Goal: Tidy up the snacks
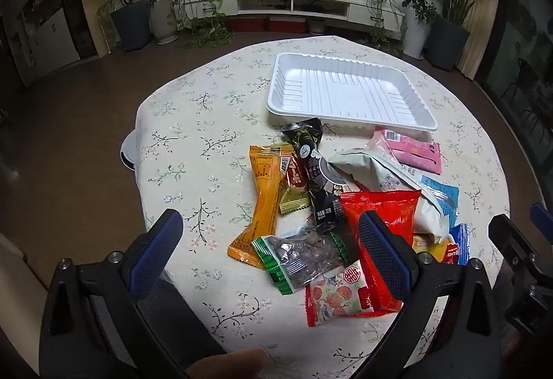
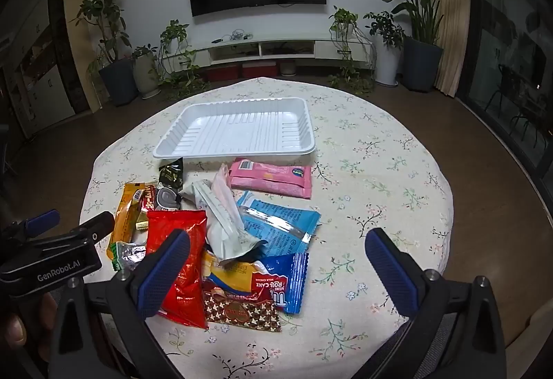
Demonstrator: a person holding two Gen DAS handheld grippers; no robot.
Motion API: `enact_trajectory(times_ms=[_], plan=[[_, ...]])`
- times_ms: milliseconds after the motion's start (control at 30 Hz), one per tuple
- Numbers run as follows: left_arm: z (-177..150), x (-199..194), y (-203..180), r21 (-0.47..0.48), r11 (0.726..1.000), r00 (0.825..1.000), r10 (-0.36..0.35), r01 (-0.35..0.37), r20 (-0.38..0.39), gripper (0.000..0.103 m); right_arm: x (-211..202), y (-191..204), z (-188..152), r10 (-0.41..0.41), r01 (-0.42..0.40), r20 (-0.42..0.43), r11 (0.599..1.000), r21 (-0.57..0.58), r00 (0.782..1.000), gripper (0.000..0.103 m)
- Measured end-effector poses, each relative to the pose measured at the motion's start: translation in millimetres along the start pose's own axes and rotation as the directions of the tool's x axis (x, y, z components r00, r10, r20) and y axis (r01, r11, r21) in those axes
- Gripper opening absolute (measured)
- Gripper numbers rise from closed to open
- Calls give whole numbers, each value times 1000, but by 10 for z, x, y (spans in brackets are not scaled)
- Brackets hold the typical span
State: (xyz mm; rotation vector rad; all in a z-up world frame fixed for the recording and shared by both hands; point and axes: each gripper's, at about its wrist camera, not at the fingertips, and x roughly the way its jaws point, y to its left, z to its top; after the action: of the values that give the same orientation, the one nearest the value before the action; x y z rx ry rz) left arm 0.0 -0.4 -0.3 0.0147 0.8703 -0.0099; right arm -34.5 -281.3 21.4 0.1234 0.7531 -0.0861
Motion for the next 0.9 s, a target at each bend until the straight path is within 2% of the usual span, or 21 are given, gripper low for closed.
enact_trajectory(times_ms=[900], plan=[[-53, 31, 27, -2, 1000, 1000, 3, -3, -14, 103, 9, -2, -27, 0, 0, -4, 1000, 1, 1000, 103]])
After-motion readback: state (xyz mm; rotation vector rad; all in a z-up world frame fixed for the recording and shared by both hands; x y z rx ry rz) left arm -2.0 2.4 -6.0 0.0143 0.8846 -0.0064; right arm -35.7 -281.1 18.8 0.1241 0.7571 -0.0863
